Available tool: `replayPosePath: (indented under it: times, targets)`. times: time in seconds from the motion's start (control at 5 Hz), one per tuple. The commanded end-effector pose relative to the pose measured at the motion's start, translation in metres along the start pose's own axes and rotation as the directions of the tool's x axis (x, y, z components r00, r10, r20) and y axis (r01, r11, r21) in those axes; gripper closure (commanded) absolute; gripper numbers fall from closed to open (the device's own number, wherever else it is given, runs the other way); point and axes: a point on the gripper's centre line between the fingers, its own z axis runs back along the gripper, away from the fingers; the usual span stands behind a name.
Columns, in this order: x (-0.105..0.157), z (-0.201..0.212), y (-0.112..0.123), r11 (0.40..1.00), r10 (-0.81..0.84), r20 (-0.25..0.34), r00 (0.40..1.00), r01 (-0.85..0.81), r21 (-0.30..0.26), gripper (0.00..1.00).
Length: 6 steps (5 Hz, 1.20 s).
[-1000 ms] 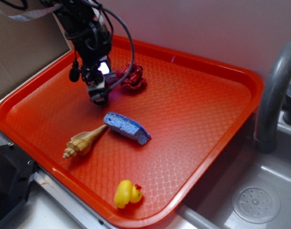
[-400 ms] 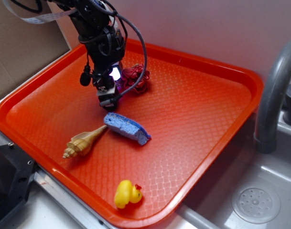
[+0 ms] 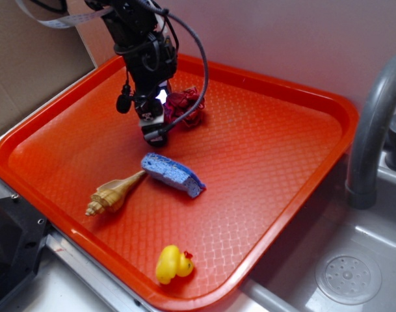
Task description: Grab the wood chip.
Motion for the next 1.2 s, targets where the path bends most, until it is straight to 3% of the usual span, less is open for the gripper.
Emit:
replayPosePath:
  times: [0.0,0.4,0.6,0.8,1.0]
  targets:
    - [-0.003,0.016,0.021,0.928,0.372,-0.016,0.928,-0.371,0.025,0.00]
    - [0.002,0.015,0.027,0.929,0.361,0.003,0.933,-0.360,0.082,0.00]
    - [0.001,0.011,0.028,0.925,0.372,-0.007,0.928,-0.370,0.084,0.41]
    - [0.000,0.007,0.026,0.927,0.366,-0.017,0.930,-0.363,0.092,1.00]
    - [-0.001,0.005,0.022,0.934,0.347,-0.020,0.938,-0.343,0.104,1.00]
